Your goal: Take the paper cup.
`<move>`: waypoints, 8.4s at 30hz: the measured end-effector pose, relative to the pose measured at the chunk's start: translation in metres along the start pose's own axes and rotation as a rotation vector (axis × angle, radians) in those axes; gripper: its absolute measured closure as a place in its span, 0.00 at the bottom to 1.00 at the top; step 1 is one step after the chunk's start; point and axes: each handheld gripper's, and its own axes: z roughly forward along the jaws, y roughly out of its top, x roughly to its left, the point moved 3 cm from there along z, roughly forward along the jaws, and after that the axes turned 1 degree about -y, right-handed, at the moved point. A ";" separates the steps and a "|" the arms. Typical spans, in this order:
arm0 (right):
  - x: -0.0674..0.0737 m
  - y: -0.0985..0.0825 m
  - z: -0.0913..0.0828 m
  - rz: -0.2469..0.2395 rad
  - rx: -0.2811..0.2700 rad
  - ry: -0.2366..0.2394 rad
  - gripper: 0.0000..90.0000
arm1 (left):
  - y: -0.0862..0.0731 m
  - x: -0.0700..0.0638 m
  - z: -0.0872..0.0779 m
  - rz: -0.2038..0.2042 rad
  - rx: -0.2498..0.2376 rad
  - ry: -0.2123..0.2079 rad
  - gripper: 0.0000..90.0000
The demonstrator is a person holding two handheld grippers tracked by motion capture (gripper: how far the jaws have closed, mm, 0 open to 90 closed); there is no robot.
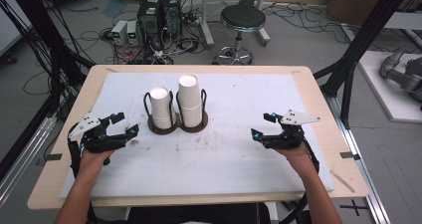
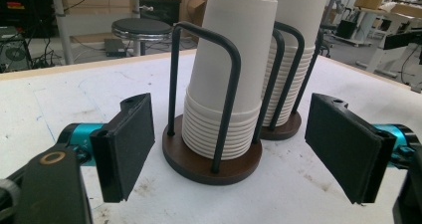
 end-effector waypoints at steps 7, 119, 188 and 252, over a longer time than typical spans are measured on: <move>-0.002 0.000 -0.002 0.010 -0.016 -0.001 0.23 | -0.001 0.000 0.002 -0.003 0.003 0.001 0.22; 0.161 0.050 0.231 -0.064 0.038 0.108 1.00 | 0.006 0.009 -0.006 0.009 -0.019 0.040 0.22; 0.170 0.057 0.243 0.094 0.122 0.020 1.00 | 0.050 0.010 0.093 0.086 0.110 -0.012 0.23; 0.169 0.060 0.241 0.112 0.126 0.069 0.99 | 0.113 -0.008 0.083 0.136 -0.042 -0.038 0.39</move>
